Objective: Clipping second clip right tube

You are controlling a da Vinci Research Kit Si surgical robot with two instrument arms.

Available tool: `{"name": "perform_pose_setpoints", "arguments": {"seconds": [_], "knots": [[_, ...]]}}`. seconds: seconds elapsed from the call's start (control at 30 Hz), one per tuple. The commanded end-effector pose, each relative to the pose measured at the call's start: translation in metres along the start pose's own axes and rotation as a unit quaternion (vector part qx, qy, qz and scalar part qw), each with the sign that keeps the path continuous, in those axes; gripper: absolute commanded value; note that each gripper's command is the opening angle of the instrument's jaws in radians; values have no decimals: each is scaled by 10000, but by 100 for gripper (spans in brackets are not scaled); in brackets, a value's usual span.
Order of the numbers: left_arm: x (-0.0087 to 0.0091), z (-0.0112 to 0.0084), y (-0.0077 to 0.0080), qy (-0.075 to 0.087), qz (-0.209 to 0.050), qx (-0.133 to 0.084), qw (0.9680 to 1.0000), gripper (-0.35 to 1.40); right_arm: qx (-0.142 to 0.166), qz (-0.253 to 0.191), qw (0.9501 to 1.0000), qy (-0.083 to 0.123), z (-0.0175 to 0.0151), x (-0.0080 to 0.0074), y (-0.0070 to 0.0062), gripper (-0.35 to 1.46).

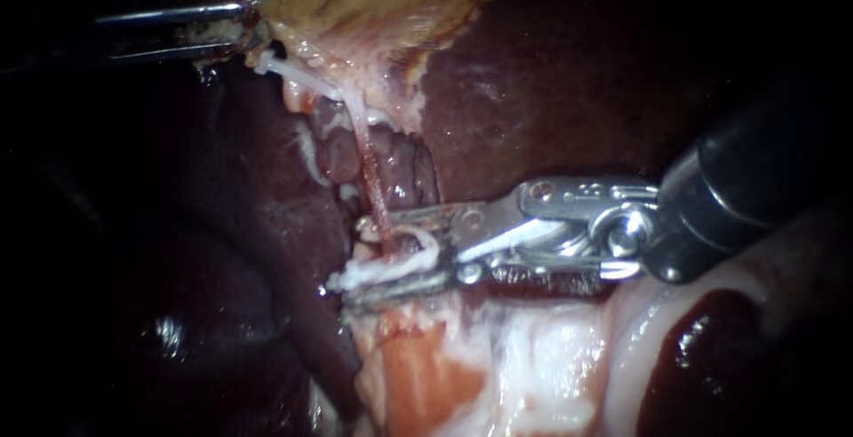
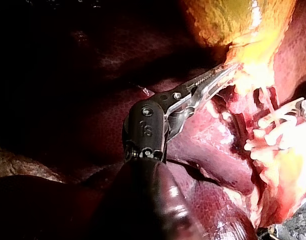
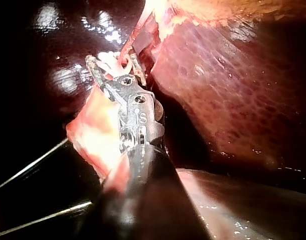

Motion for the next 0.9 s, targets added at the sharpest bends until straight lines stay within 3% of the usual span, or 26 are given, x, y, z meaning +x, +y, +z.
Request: {"name": "perform_pose_setpoints", "arguments": {"seconds": [0.03, 0.33, 0.57, 0.73, 0.9], "knots": [[0, 0, 0, 2, 0, 7, 10000, -35, 45, 39, 10000, 40, 0, 1, -1, 50], [0, 1, 1, 3, 0, 9, 10000, -35, 491, 165, 9983, 273, -1, 7, -12, 50], [0, 1, 1, 3, 0, 9, 10000, -35, 938, 252, 9935, 585, -7, 30, -35, 49], [0, 1, 1, 3, 1, 9, 10000, -35, 1098, 269, 9915, 636, -9, 39, -46, 47], [0, 1, 1, 3, 1, 9, 10000, -35, 1098, 270, 9915, 637, -9, 39, -45, 46]]}}
